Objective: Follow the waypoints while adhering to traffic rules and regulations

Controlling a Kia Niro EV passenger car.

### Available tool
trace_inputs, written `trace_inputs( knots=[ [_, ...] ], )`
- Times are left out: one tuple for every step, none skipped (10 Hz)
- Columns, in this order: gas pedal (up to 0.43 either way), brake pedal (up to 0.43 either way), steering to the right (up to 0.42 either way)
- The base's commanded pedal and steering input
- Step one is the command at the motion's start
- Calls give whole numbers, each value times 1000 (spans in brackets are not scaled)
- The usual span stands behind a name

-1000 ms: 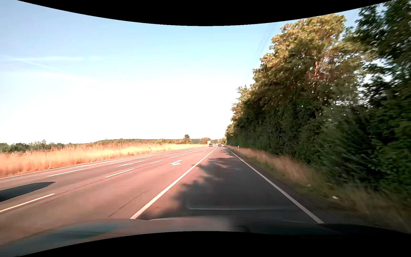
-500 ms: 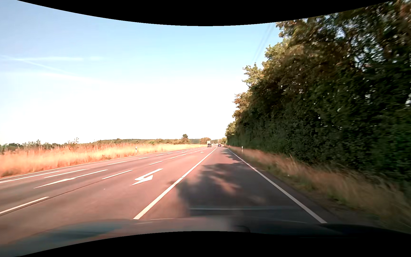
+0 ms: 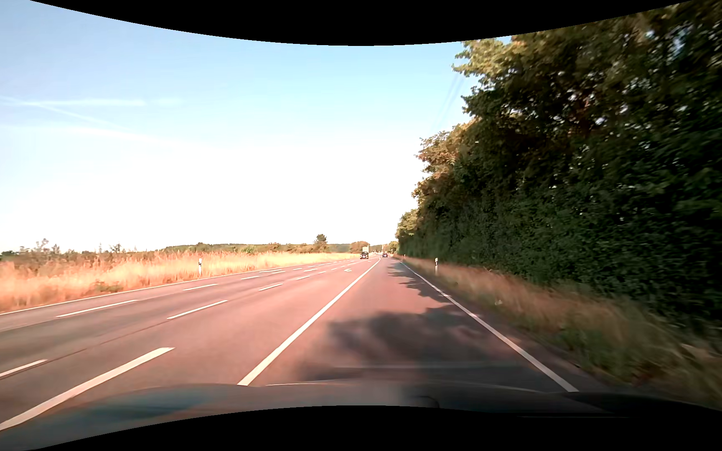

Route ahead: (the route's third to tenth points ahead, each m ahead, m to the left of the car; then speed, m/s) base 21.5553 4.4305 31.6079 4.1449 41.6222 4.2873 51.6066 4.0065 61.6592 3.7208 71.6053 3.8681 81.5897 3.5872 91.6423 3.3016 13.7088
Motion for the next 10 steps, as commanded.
trace_inputs(
  knots=[
    [311, 0, -3],
    [311, 0, -3],
    [311, 0, -3],
    [311, 0, -3],
    [311, 0, -3],
    [311, 0, -3],
    [311, 0, -3],
    [311, 0, -3],
    [299, 0, -3],
    [299, 0, -3]
  ],
)
